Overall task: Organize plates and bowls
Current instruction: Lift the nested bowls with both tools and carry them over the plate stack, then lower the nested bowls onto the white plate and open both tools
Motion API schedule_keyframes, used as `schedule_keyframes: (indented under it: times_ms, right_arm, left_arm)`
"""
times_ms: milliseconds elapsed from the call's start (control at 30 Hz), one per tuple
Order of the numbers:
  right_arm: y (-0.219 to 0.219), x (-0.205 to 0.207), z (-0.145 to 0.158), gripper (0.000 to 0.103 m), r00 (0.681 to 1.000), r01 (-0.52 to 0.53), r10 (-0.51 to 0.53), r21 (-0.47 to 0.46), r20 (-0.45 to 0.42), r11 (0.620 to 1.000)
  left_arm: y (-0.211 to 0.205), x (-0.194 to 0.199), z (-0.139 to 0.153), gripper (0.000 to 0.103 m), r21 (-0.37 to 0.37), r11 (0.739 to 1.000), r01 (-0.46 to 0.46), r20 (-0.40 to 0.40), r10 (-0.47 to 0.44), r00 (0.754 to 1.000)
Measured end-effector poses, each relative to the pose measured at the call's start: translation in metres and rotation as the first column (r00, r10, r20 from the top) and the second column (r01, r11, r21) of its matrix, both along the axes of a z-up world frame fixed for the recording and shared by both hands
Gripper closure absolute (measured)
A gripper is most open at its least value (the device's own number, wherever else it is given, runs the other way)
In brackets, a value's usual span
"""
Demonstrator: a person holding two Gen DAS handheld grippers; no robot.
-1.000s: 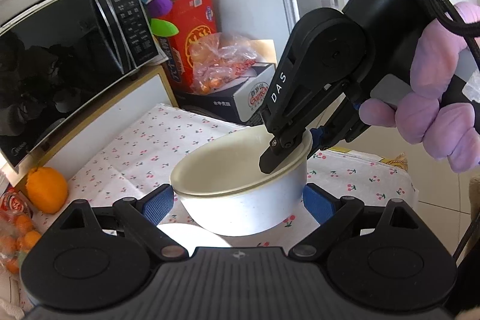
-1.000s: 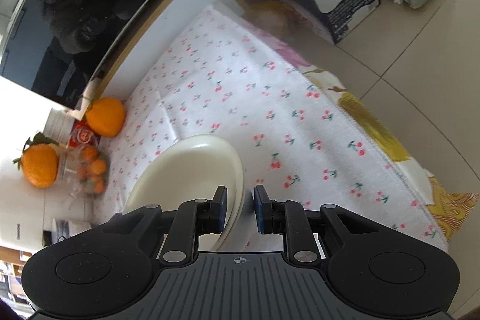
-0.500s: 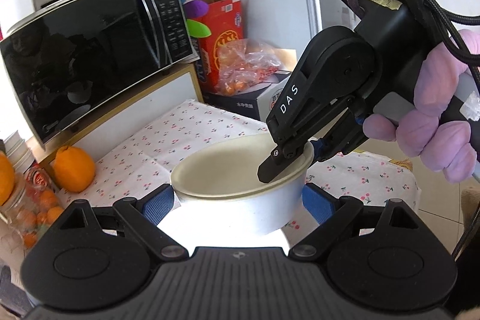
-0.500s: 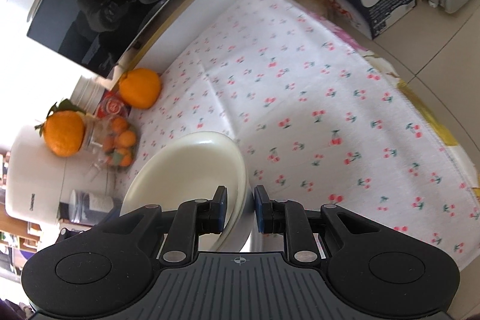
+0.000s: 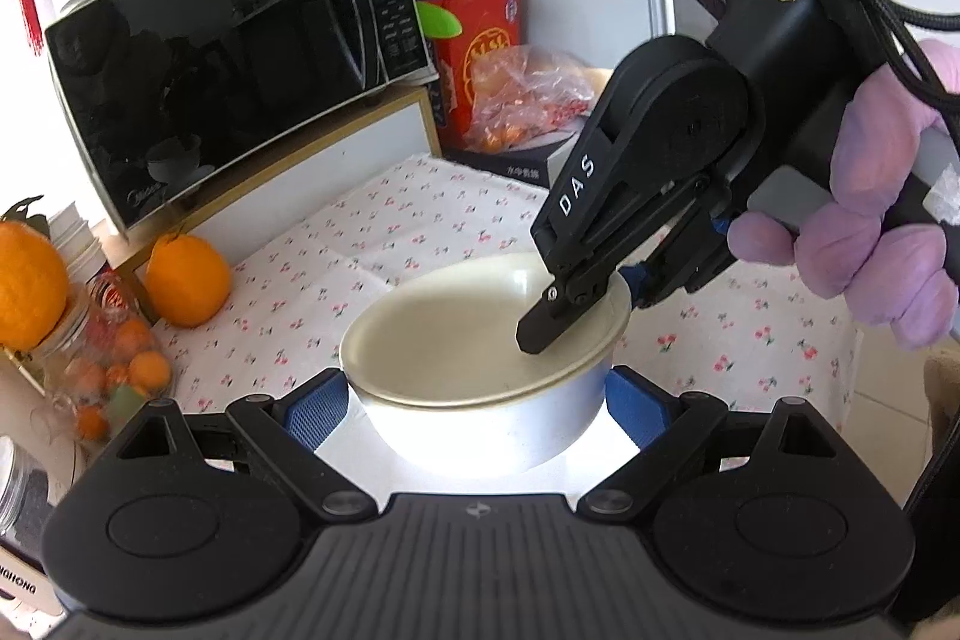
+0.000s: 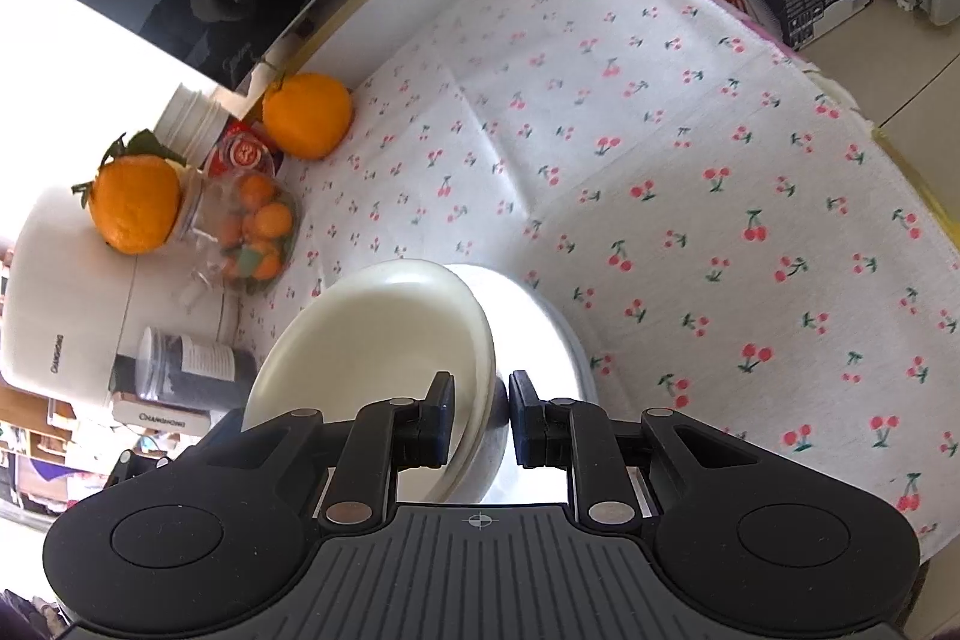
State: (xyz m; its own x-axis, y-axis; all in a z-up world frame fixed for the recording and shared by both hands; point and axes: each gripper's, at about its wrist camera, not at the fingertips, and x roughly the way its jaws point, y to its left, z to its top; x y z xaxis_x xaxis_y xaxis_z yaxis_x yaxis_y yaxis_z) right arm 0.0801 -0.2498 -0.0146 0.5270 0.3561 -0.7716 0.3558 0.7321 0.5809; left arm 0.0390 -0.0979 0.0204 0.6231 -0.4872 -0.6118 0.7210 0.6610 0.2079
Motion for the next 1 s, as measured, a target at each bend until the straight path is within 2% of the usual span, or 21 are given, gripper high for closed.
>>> schedule_keyframes:
  times_ms: [633,833,1000]
  right_arm:
    - [0.031,0.011,-0.02,0.084,0.999,-0.05,0.05,-0.088,-0.003,0.995]
    - [0.033,0.009,-0.016,0.084,0.998,-0.058,0.061,-0.114,0.022,0.992]
    - [0.034,0.009,-0.015,0.084,0.997,-0.068,0.071,-0.127,0.015,0.99]
  left_arm:
    - [0.016,0.01,-0.026,0.013,0.105,0.994,-0.034,-0.067,0.041,0.997]
    - [0.018,0.012,-0.027,0.013,0.097,0.995,-0.038,-0.077,0.046,0.996]
    - [0.014,0.011,-0.03,0.015,0.118,0.992,-0.039,-0.071,0.048,0.996]
